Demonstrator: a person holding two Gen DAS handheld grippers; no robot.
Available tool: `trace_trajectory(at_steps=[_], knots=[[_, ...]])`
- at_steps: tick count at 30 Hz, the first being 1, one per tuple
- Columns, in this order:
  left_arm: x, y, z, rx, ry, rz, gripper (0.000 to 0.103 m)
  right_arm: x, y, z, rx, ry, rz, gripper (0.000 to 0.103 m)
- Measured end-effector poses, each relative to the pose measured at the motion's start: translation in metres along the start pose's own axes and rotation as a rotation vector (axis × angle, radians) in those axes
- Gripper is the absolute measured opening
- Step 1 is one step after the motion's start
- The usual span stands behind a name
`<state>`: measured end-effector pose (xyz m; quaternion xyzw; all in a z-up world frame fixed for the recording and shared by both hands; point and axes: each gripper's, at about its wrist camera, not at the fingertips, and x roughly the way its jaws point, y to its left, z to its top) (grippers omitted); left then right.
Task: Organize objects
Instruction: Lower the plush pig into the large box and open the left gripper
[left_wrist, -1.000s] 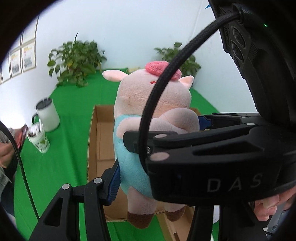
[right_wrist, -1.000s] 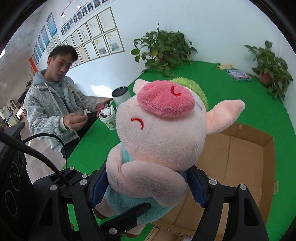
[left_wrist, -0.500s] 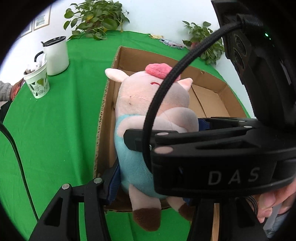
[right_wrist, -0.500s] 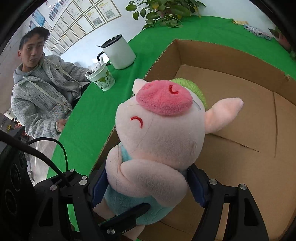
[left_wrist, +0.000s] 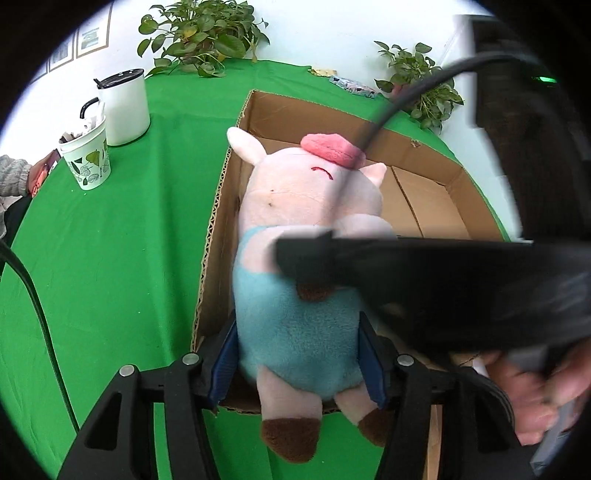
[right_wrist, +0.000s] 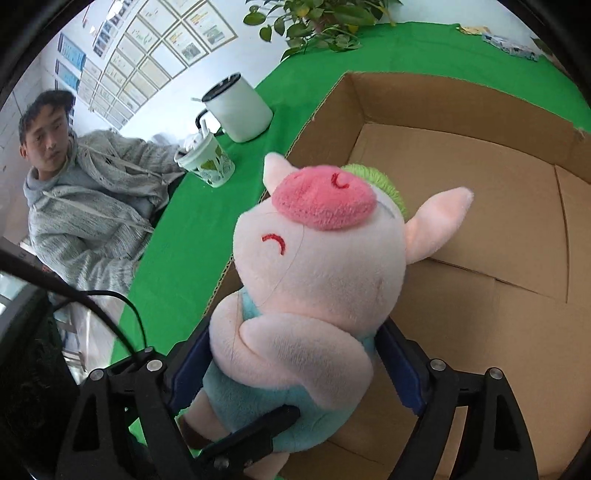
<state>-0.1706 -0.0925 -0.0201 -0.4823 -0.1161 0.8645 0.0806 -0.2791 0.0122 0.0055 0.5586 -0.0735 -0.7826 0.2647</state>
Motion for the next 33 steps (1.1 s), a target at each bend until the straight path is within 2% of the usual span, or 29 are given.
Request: trace_trajectory(at_steps=[3,6,10,13,15,17,20,22,26,29,33], knots=[[0.000,0.000,0.001,0.018,0.011,-0.016,0.062,-0.041,0.000,-0.008,-0.011,-0.127,-0.048,0.083],[0.000,-0.004,0.004,0.055,0.009,-0.022,0.069,-0.088,-0.022,-0.029,0.014,-0.231,-0.124,0.083],[-0.010,-0.014,0.004,0.082,-0.036,0.025,0.072,-0.129,-0.058,-0.087,0.059,-0.317,-0.317,0.084],[-0.036,-0.028,-0.005,0.121,-0.121,0.054,0.072,-0.135,-0.080,-0.132,0.116,-0.317,-0.406,0.084],[-0.059,-0.037,-0.012,0.145,-0.195,0.066,0.073,-0.138,-0.089,-0.156,0.136,-0.323,-0.426,0.084],[-0.079,-0.045,-0.019,0.165,-0.256,0.066,0.081,-0.140,-0.090,-0.176,0.163,-0.344,-0.436,0.084],[-0.104,-0.058,-0.039,0.186,-0.326,0.069,0.081,-0.135,-0.081,-0.197,0.158,-0.369,-0.449,0.084],[-0.115,-0.065,-0.051,0.198,-0.348,0.067,0.081,-0.142,-0.075,-0.219,0.126,-0.383,-0.480,0.088],[-0.128,-0.079,-0.083,0.212,-0.358,0.024,0.081,-0.162,-0.055,-0.254,0.100,-0.403,-0.526,0.088],[-0.131,-0.085,-0.104,0.216,-0.357,0.021,0.081,-0.172,-0.041,-0.279,0.070,-0.397,-0.581,0.088],[-0.131,-0.091,-0.127,0.234,-0.338,0.015,0.081,-0.175,-0.029,-0.302,0.060,-0.389,-0.568,0.088]])
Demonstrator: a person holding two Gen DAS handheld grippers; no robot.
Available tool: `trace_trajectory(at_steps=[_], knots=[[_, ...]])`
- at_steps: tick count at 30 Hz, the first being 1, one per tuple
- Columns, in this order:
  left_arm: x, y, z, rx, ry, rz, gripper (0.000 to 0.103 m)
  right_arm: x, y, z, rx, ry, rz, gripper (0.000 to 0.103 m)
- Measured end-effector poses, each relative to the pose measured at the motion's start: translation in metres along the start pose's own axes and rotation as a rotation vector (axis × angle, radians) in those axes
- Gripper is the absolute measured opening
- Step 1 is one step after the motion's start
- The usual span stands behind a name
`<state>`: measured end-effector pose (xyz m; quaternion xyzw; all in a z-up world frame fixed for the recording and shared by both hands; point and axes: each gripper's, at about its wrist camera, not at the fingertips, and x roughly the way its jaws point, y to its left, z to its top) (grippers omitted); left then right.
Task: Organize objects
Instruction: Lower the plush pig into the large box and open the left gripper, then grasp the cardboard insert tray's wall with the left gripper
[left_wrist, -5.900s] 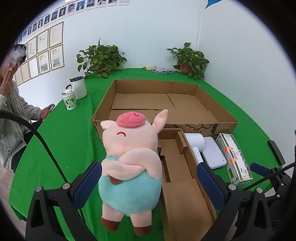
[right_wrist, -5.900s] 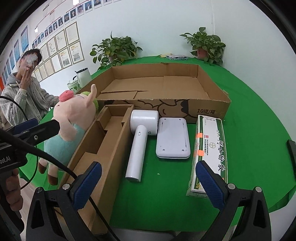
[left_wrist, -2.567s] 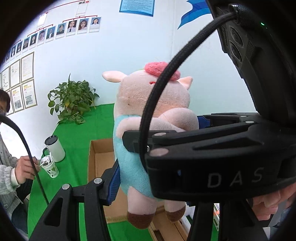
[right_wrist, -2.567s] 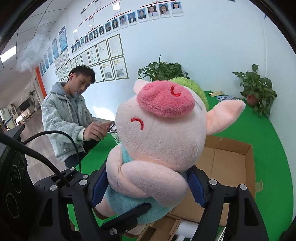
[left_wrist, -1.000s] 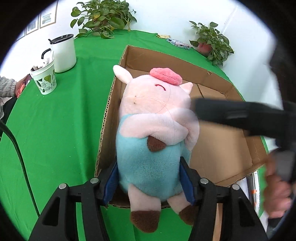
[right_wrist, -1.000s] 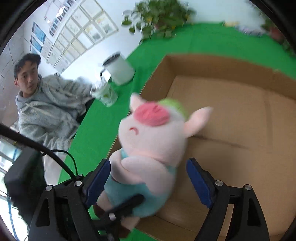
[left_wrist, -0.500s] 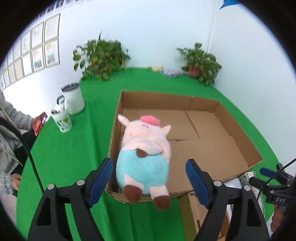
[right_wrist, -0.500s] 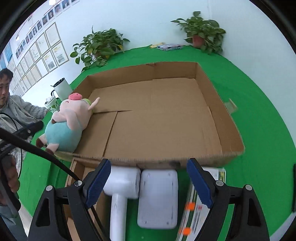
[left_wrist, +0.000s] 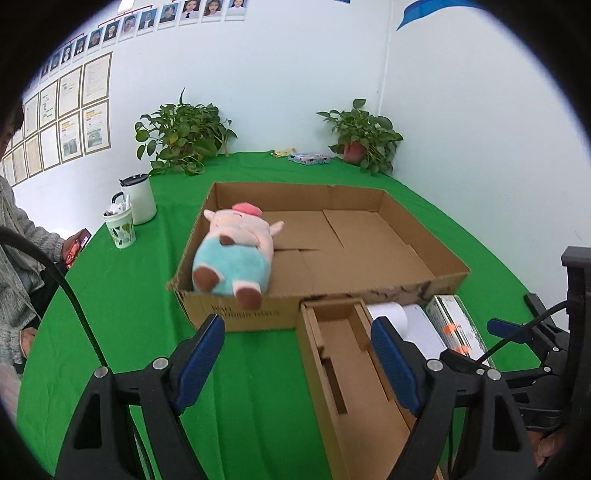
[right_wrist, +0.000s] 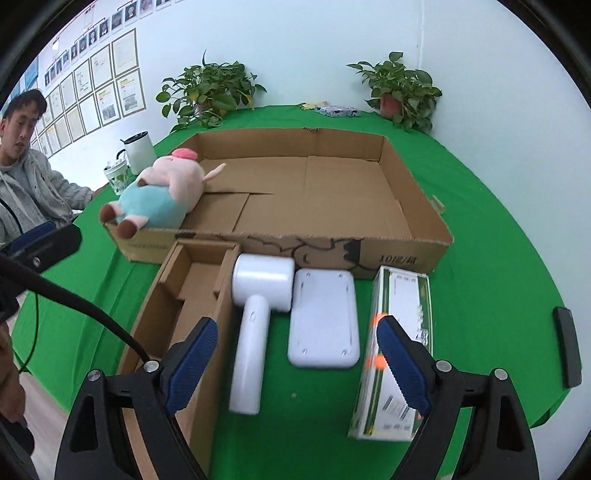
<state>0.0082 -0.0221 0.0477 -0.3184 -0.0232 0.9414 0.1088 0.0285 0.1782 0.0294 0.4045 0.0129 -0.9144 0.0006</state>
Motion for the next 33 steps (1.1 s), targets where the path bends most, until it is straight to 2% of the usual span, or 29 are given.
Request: trace_trajectory(at_steps=[7,13,22,28,33], knots=[[-0.008,-0.018,-0.016,0.025,0.007,-0.025,0.081,-0.021,0.009,-0.023,-0.031,-0.024,0.012,0.088],[-0.007,-0.022,-0.017,0.022,0.016,-0.006,0.081,-0.026,0.003,-0.028,-0.026,-0.029,0.028,0.088],[0.005,-0.021,-0.021,0.002,0.042,0.016,0.081,-0.018,-0.018,-0.031,0.003,-0.007,0.055,0.088],[0.012,-0.015,-0.025,-0.020,0.066,0.003,0.081,-0.012,-0.017,-0.035,0.005,0.007,0.074,0.086],[0.015,-0.011,-0.027,-0.029,0.078,-0.027,0.072,-0.010,-0.013,-0.035,0.000,0.010,0.080,0.086]])
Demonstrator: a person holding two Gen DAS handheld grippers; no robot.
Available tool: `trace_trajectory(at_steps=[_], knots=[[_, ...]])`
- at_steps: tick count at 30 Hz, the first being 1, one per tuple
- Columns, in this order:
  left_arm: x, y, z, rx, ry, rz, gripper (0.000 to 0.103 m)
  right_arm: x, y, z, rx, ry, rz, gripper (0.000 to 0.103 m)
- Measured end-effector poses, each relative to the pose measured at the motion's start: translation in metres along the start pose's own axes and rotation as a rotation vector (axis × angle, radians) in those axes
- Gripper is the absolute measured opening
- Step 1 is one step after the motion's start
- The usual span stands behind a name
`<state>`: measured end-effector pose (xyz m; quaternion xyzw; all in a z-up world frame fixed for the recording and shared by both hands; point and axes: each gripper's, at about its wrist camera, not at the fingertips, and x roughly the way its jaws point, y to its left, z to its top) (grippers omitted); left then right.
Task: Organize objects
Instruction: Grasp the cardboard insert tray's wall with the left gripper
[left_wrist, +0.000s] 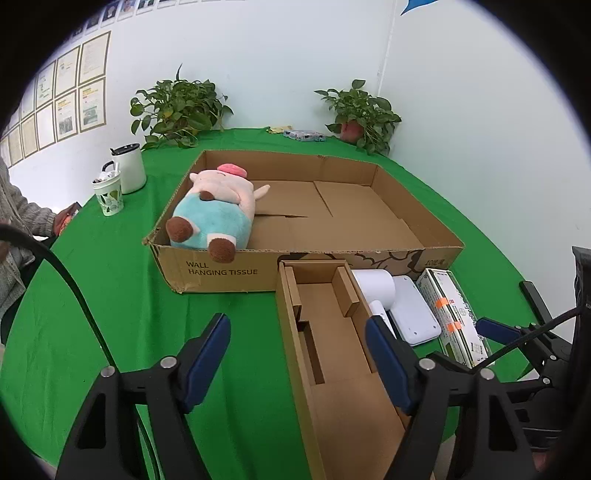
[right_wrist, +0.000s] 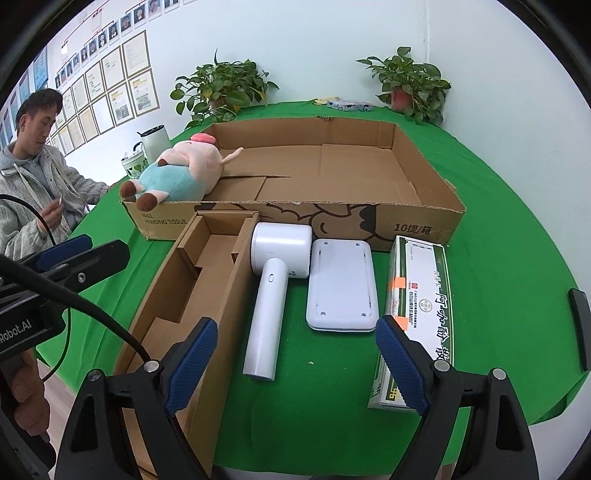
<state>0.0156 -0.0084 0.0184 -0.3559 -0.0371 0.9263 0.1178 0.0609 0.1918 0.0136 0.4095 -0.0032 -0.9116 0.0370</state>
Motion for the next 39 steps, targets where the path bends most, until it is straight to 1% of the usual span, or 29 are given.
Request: trace_trajectory(at_steps=[5,8,10,11,12,13,14,17,18,19,20,21,22,23,24,25,26,29,30,33,35,39], knots=[[0.006,0.005,0.000,-0.015,0.028,-0.050,0.059,0.000,0.006,0.002,-0.015,-0.001,0.015,0.086],[0.012,0.009,0.001,-0.023,0.051,-0.075,0.057,-0.003,0.008,0.003,-0.018,-0.002,0.045,0.085],[0.019,0.010,0.000,-0.022,0.080,-0.099,0.057,-0.006,0.009,0.003,-0.020,-0.002,0.091,0.084],[0.021,0.011,-0.001,-0.022,0.093,-0.110,0.055,-0.007,0.010,0.002,-0.022,0.002,0.110,0.083],[0.024,0.012,-0.002,-0.024,0.104,-0.119,0.052,-0.006,0.012,0.000,-0.023,0.013,0.132,0.080],[0.028,0.012,-0.004,-0.029,0.119,-0.128,0.047,-0.004,0.014,-0.001,-0.023,0.036,0.159,0.076],[0.031,0.013,-0.007,-0.035,0.136,-0.135,0.043,-0.002,0.017,-0.003,-0.022,0.051,0.175,0.074],[0.041,0.012,-0.015,-0.042,0.181,-0.159,0.032,0.006,0.025,-0.011,-0.023,0.091,0.184,0.066],[0.043,0.012,-0.017,-0.044,0.190,-0.164,0.031,0.010,0.027,-0.012,-0.021,0.106,0.182,0.059],[0.045,0.011,-0.020,-0.047,0.202,-0.172,0.026,0.015,0.029,-0.013,-0.016,0.121,0.184,0.052],[0.047,0.010,-0.021,-0.047,0.210,-0.169,0.025,0.018,0.030,-0.014,-0.013,0.130,0.186,0.048],[0.049,0.009,-0.022,-0.042,0.213,-0.155,0.023,0.022,0.032,-0.013,-0.014,0.136,0.189,0.042],[0.049,0.008,-0.022,-0.036,0.216,-0.135,0.015,0.028,0.034,-0.013,-0.017,0.145,0.188,0.032],[0.049,0.009,-0.022,-0.039,0.219,-0.113,0.011,0.035,0.036,-0.011,-0.015,0.162,0.190,0.030],[0.048,0.011,-0.023,-0.051,0.226,-0.115,0.011,0.041,0.037,-0.010,-0.002,0.180,0.210,0.023],[0.047,0.012,-0.024,-0.062,0.235,-0.112,0.011,0.044,0.039,-0.009,0.012,0.190,0.232,0.018],[0.044,0.010,-0.026,-0.061,0.241,-0.101,0.011,0.045,0.041,-0.008,0.007,0.194,0.234,0.017],[0.032,0.002,-0.039,-0.051,0.258,-0.067,0.010,0.040,0.051,-0.014,-0.034,0.206,0.240,0.018],[0.028,0.001,-0.044,-0.063,0.264,-0.061,0.010,0.036,0.052,-0.018,-0.040,0.211,0.243,0.020],[0.021,-0.001,-0.055,-0.096,0.265,-0.036,0.011,0.026,0.055,-0.029,-0.057,0.221,0.252,0.020],[0.023,-0.003,-0.053,-0.093,0.269,-0.028,0.011,0.026,0.056,-0.030,-0.054,0.216,0.231,0.020],[0.031,0.001,-0.048,-0.093,0.297,-0.038,0.011,0.037,0.057,-0.021,-0.037,0.214,0.206,0.017]])
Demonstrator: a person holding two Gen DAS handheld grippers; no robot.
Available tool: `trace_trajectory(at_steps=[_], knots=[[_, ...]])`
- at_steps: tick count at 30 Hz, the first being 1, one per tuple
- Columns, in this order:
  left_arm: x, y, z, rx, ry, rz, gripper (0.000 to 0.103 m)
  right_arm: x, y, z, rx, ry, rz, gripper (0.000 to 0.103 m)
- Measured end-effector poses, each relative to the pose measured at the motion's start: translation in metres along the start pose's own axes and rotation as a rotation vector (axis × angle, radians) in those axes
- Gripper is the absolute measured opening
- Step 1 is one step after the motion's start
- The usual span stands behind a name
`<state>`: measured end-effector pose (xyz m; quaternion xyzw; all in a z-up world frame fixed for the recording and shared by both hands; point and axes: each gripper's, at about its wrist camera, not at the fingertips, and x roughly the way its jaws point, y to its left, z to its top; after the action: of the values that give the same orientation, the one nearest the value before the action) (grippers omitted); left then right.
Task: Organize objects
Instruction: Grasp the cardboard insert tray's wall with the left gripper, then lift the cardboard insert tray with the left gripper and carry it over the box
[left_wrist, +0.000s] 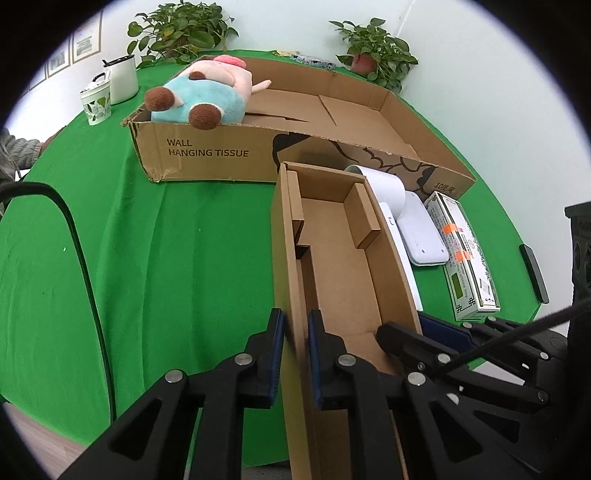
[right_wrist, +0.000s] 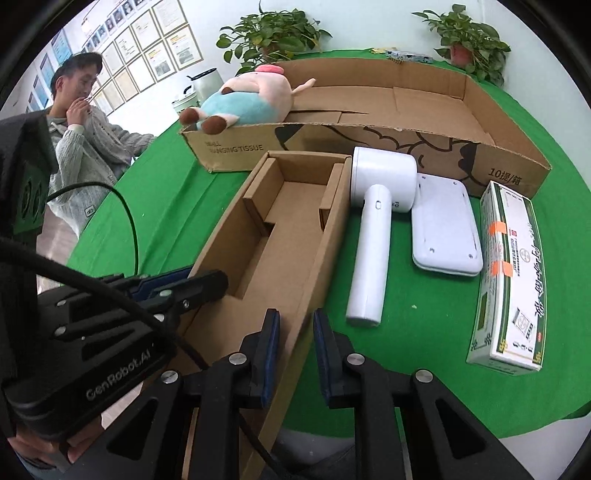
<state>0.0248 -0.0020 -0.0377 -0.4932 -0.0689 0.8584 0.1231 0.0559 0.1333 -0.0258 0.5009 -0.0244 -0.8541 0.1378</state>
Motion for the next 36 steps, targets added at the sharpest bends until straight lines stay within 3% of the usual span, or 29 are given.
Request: trace_trajectory(at_steps=[8,21,25,36], knots=[[0.027,-0.001,0.014,0.036,0.047,0.021,0.014,0.016,-0.004,0.013,0.019,-0.008,-0.062,0.015],[0.015,0.003,0.004,-0.002,0.041,0.069,0.013,0.019,0.004,0.013,-0.001,-0.020,-0.069,0.012],[0.001,-0.002,0.009,-0.001,-0.007,0.091,0.013,0.012,0.006,0.014,0.004,-0.054,-0.046,0.012],[-0.058,-0.029,0.055,0.056,-0.215,0.117,0.013,-0.056,0.010,0.050,-0.031,-0.263,-0.048,0.011]])
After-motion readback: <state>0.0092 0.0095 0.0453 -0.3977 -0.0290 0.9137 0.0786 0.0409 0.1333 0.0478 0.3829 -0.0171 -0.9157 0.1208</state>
